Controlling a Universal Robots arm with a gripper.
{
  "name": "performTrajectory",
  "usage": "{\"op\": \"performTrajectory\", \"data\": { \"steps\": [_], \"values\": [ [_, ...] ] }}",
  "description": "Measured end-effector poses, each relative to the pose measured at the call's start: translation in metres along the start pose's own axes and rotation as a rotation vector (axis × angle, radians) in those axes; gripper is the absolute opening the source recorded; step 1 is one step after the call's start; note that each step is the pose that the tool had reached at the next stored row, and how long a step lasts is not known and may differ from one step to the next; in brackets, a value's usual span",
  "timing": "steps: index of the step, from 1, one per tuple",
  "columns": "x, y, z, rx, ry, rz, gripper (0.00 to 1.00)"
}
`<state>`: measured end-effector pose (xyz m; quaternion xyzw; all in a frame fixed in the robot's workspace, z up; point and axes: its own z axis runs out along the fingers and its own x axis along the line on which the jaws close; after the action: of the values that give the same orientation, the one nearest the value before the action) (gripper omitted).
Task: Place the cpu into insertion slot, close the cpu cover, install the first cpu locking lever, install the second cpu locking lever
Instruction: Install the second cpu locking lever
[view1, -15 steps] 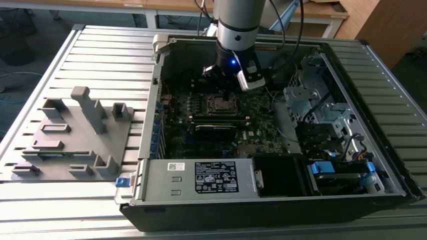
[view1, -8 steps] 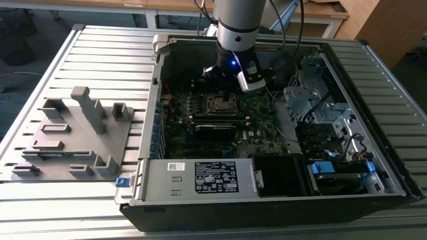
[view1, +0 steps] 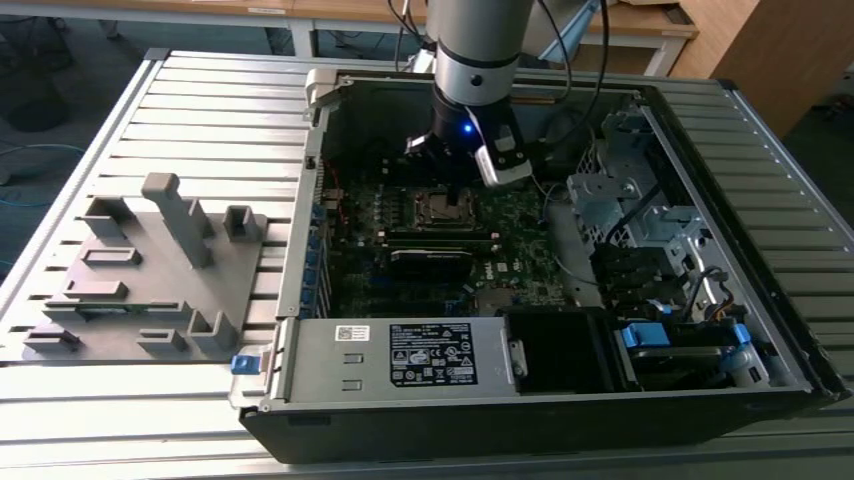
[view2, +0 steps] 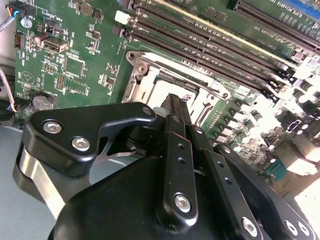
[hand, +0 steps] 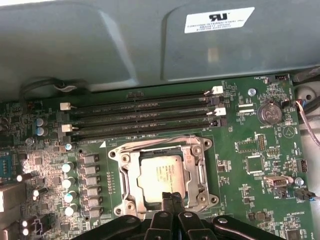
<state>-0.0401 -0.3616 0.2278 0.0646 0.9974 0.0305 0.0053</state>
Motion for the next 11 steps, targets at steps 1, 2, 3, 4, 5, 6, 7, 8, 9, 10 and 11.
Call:
{"op": "performTrajectory", "data": {
  "steps": [1,2,3,4,5,6,7,8,9,10,11],
  "values": [
    [-0.0002,-0.001,-0.0001,0.0001,0.0,0.0,0.1],
    [-0.0003,-0.002,-0.0001,0.0,0.0,0.0,0.1],
    [-0.0004,-0.0028,-0.0002,0.0001,0.0001,0.0,0.1],
    [-0.0005,-0.0035,-0.0002,0.0001,0.0,0.0,0.1],
    [-0.0006,-0.0041,-0.0003,0.0,0.0,0.0,0.1],
    [-0.0007,-0.0048,-0.0003,0.0,0.0,0.0,0.1],
    [-0.0008,-0.0054,-0.0003,0.0,0.0,0.0,0.1],
    [-0.0008,-0.0057,-0.0004,0.0001,0.0001,0.0,0.1],
    [-0.0008,-0.0058,-0.0006,0.0002,0.0001,0.0,0.1],
    [-0.0008,-0.0058,-0.0012,0.0004,0.0001,0.0,0.1],
    [-0.0008,-0.0058,-0.0021,0.0001,0.0,0.0,0.1]
  ]
}}
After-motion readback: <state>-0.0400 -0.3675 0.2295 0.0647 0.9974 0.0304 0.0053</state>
